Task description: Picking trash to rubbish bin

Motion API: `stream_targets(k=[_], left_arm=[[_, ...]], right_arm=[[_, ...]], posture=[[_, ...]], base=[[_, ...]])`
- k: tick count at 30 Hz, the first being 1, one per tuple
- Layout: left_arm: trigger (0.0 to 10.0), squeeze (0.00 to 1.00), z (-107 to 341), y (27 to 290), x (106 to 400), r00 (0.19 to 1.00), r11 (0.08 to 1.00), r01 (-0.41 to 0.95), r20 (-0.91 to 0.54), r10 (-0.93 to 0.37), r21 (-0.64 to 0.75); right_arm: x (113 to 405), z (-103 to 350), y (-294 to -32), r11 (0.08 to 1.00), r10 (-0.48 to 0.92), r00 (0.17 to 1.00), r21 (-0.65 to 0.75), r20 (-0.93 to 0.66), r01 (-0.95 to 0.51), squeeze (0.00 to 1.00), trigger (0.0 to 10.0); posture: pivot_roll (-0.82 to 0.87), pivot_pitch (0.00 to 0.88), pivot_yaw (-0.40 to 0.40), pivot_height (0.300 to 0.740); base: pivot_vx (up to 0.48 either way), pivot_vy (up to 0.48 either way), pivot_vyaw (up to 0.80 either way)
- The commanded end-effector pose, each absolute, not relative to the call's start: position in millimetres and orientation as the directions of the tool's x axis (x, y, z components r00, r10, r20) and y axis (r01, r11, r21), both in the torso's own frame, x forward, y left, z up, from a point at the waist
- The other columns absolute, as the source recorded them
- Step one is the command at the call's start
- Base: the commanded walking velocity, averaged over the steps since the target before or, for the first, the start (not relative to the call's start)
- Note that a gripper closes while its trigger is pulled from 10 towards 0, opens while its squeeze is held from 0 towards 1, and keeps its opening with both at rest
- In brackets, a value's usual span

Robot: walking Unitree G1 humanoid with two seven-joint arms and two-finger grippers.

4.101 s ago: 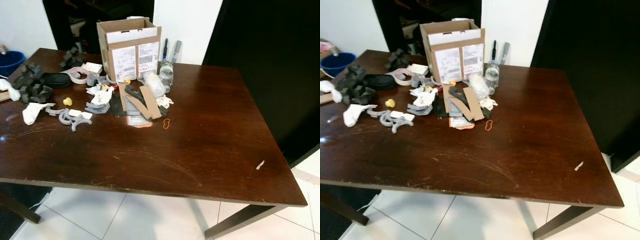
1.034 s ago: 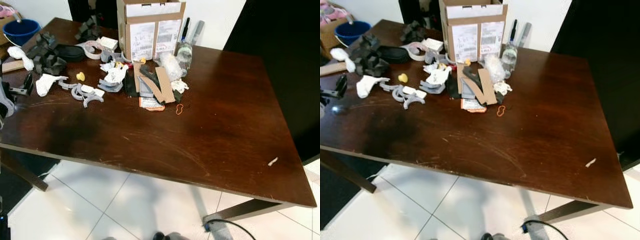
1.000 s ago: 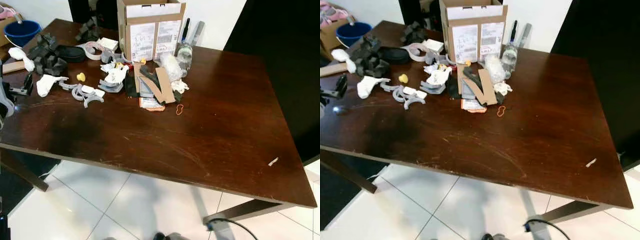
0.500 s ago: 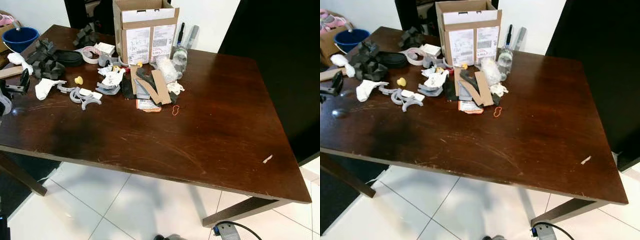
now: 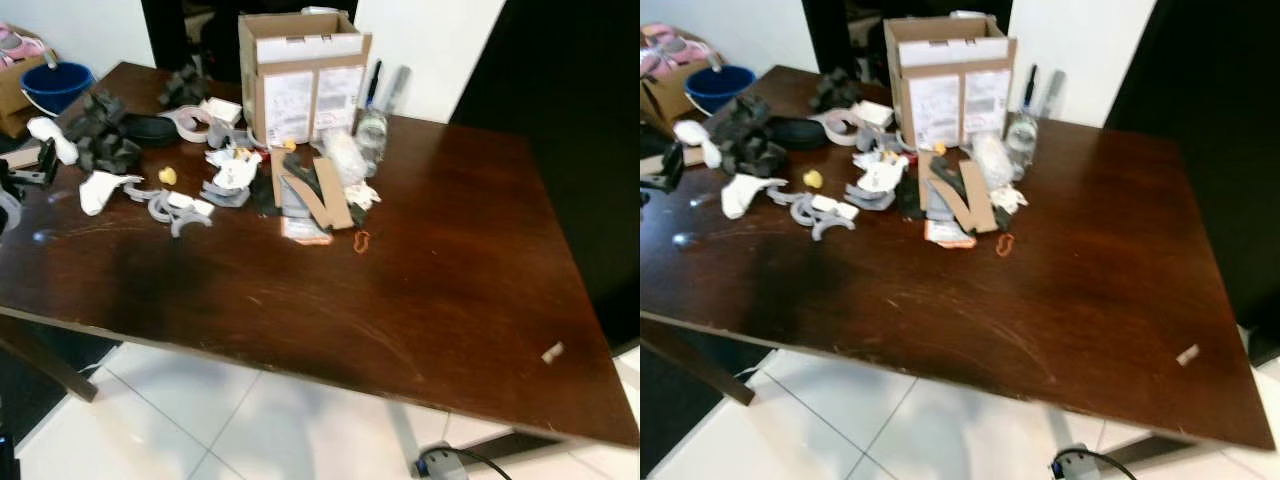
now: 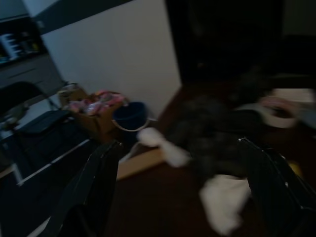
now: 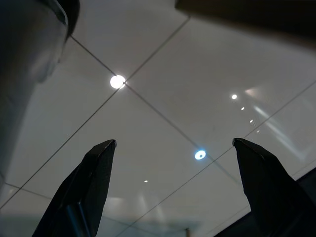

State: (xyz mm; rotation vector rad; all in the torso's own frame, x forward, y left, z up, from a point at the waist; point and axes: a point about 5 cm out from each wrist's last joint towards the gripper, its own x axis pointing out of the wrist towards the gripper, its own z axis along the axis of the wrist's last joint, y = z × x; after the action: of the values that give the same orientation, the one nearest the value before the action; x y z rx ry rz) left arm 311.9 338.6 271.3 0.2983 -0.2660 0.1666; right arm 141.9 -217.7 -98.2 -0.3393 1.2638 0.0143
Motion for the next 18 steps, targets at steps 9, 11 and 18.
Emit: stream_targets(k=[9,11,18], left_arm=[[10.0,0.0,268.1,336.9,311.3,0.956,0.949,-0.19,0.269,0.12,0.252],[10.0,0.0,268.0,336.5,311.9,0.957,0.949,-0.186,0.264,0.117,0.254],[10.0,0.0,256.8,324.6,314.7,0.984,0.965,-0.034,0.179,-0.014,0.262]], right_arm=[[128.8,-103.6,-212.9,0.949,-0.154,0.268,-0.217,-0.951,-0.227,0.0,10.0],[128.2,-103.8,-212.4,0.949,-0.152,0.265,-0.215,-0.952,-0.229,0.0,10.0],[123.8,-105.3,-211.1,0.945,-0.143,0.238,-0.204,-0.961,-0.257,0.0,10.0]], posture=[[0.27,0.116,-0.046,0.74],[0.26,0.117,-0.044,0.74],[0.26,0.117,-0.042,0.74]], base=[[0.247,0.0,0.0],[0.0,0.0,0.0],[0.0,0.0,0.0]])
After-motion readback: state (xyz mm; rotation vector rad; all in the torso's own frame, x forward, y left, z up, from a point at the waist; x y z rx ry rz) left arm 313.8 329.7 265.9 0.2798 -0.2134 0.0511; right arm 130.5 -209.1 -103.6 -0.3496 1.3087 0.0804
